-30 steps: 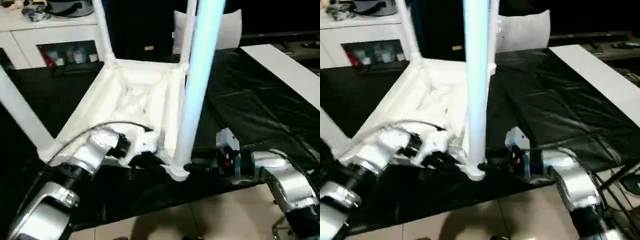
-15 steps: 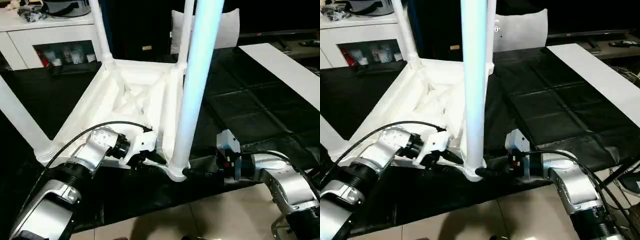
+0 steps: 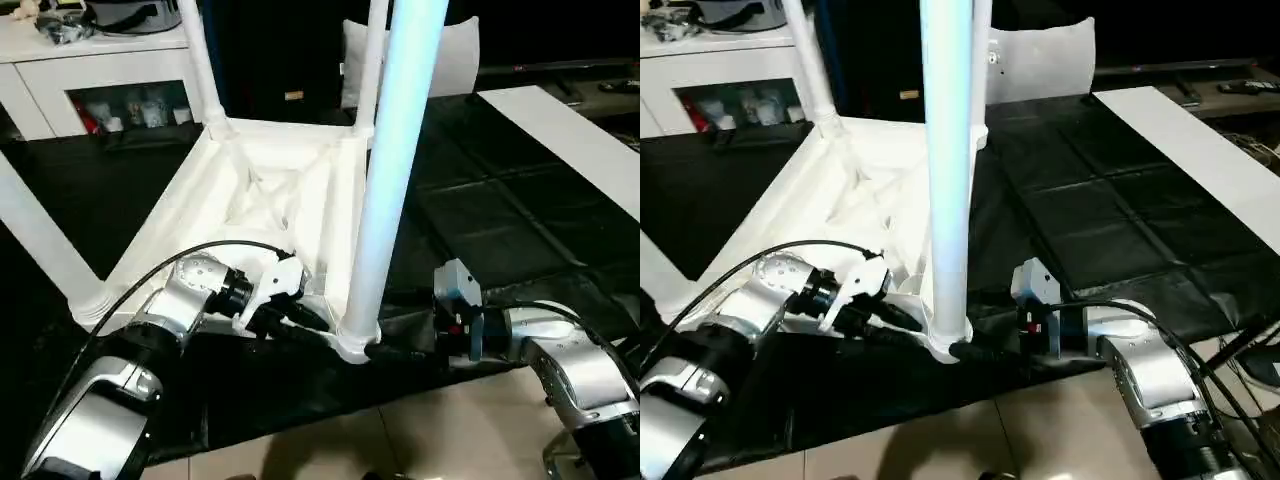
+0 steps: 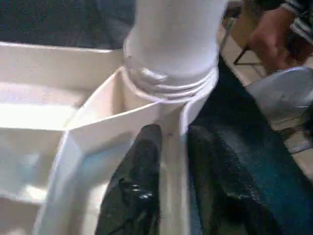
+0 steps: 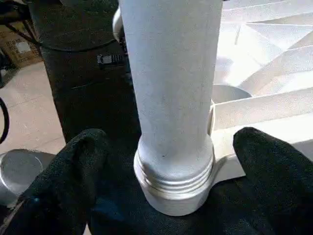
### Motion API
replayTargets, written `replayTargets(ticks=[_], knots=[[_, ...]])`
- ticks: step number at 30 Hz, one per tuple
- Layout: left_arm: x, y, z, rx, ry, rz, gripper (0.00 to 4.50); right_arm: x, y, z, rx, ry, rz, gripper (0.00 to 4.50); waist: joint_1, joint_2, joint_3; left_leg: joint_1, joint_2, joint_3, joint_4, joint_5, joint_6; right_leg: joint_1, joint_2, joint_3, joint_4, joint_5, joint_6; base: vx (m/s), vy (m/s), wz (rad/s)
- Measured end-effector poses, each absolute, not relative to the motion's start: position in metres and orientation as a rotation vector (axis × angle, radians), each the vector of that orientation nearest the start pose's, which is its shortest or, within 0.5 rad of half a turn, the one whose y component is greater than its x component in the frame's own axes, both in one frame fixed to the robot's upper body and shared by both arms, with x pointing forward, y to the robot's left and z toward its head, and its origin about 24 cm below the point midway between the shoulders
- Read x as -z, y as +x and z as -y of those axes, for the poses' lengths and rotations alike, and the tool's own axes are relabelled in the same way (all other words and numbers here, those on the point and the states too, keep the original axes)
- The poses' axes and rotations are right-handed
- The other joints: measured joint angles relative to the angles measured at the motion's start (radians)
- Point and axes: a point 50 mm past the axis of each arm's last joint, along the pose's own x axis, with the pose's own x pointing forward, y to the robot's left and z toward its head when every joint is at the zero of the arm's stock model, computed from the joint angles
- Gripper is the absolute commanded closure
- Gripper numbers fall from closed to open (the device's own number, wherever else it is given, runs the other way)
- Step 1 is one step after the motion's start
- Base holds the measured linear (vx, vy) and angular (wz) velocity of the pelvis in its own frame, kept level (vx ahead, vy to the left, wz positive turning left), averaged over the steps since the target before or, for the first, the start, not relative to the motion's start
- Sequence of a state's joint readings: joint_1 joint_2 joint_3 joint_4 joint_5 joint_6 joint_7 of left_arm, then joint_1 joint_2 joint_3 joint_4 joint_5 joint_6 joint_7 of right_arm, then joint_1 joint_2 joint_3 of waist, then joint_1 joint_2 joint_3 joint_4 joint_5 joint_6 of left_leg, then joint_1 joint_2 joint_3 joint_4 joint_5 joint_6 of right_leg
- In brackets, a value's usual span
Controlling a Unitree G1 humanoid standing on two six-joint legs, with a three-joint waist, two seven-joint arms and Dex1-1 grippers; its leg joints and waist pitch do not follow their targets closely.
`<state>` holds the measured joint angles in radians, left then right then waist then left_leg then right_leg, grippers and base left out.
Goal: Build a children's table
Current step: Rotate leg to tighten
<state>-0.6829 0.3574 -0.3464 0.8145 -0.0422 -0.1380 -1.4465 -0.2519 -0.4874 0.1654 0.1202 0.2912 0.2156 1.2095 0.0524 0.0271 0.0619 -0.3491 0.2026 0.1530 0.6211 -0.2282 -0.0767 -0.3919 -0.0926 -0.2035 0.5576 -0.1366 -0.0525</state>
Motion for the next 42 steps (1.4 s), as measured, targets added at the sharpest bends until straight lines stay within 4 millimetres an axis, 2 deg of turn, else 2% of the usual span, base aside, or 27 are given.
replayTargets(ticks=[3,12,18,26,27,30,33,36,42], knots=[[-0.049,0.313,-0.128,1.631,0.408,-0.408,3.96,-0.064,0.261,0.160,-1.328,-0.126,-0.269,0.00,0.000,0.000,0.000,0.000,0.000,0.000,0.000,-0.001,-0.001,0.001,0.000,0.000,0.000,0.000,0.000,0.000,0.000,0.00],[-0.049,0.314,-0.128,1.657,0.475,-0.382,4.46,-0.064,0.261,0.160,-1.331,-0.131,-0.263,0.00,-0.006,0.000,0.000,0.002,0.000,-0.001,0.000,-0.001,-0.002,0.005,0.000,-0.003,-0.007,0.000,0.001,0.000,0.000,0.00],[-0.049,0.314,-0.128,1.655,0.499,-0.371,4.46,-0.066,0.262,0.160,-1.331,-0.135,-0.258,0.00,-0.018,0.000,0.000,0.001,0.001,-0.001,0.000,0.000,0.000,0.010,0.000,-0.005,-0.016,0.002,0.003,0.000,0.000,0.00],[-0.050,0.309,-0.132,1.700,0.520,-0.370,4.46,-0.072,0.270,0.158,-1.346,-0.162,-0.251,0.00,-0.018,0.000,0.000,0.001,0.001,-0.001,-0.001,0.000,0.001,0.010,0.000,-0.005,-0.017,0.003,0.004,0.000,0.000,0.00],[-0.050,0.308,-0.131,1.715,0.529,-0.367,4.50,-0.072,0.271,0.158,-1.352,-0.160,-0.256,0.28,-0.012,-0.001,0.000,0.000,0.001,-0.001,-0.002,0.000,0.001,0.010,0.000,-0.005,-0.016,0.003,0.004,0.000,0.000,0.00],[-0.051,0.306,-0.127,1.741,0.546,-0.351,4.50,-0.072,0.274,0.154,-1.393,-0.145,-0.263,0.41,0.004,-0.001,0.000,0.000,0.001,-0.001,-0.002,0.000,0.006,0.008,0.000,-0.003,-0.013,0.003,0.004,0.000,0.000,0.00],[-0.052,0.306,-0.123,1.754,0.555,-0.343,4.50,-0.076,0.279,0.150,-1.433,-0.144,-0.261,0.80,0.019,-0.001,0.000,0.000,0.001,0.000,-0.004,0.000,0.006,0.006,0.000,-0.002,-0.009,0.000,0.003,0.000,0.000,0.00],[-0.053,0.307,-0.120,1.758,0.571,-0.335,4.50,-0.077,0.281,0.148,-1.466,-0.130,-0.282,0.98,0.035,-0.001,0.000,0.000,0.001,0.002,-0.004,0.000,0.006,0.003,-0.001,0.000,-0.003,-0.002,0.001,0.000,0.000,0.00],[-0.055,0.308,-0.119,1.757,0.597,-0.342,4.50,-0.076,0.281,0.143,-1.517,-0.110,-0.320,1.44,0.040,-0.001,0.000,0.001,0.002,0.003,-0.004,0.002,0.003,0.000,-0.001,0.001,0.003,-0.004,0.001,0.000,0.000,0.00]])
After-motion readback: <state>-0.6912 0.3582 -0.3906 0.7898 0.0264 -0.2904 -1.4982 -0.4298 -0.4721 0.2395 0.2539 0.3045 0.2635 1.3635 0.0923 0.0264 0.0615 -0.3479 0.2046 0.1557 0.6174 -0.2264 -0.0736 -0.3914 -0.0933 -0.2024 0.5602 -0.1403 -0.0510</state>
